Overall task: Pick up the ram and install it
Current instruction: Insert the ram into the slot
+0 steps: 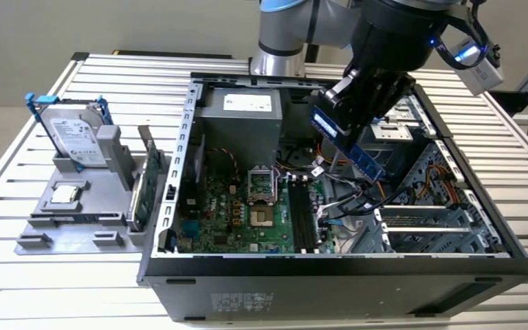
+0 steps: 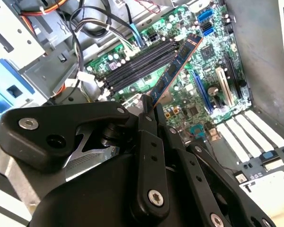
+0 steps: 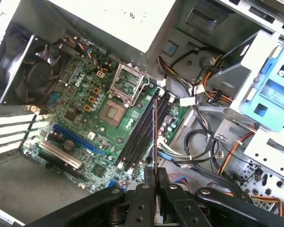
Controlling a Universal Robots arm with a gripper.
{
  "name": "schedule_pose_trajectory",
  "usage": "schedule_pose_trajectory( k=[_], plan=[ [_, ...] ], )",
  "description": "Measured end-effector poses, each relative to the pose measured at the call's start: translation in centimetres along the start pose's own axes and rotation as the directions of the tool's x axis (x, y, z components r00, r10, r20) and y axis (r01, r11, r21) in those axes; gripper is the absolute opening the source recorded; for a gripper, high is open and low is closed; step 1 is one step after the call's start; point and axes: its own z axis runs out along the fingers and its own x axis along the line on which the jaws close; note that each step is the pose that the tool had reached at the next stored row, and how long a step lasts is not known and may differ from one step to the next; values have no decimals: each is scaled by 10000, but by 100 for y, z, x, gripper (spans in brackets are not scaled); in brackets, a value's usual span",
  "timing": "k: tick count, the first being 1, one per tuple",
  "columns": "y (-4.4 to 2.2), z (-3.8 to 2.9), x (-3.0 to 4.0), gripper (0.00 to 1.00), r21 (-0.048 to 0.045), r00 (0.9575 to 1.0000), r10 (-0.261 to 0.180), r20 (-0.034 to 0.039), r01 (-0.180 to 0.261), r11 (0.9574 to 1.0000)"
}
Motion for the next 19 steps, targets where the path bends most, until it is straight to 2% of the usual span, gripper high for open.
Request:
schedule_pose_trajectory(
  k=[5,19],
  plan=[
    [0,-1,-1,0,35,9997,203,128,-203,9998],
    [0,0,0,0,15,9949,959,315,-960,9954]
  ],
)
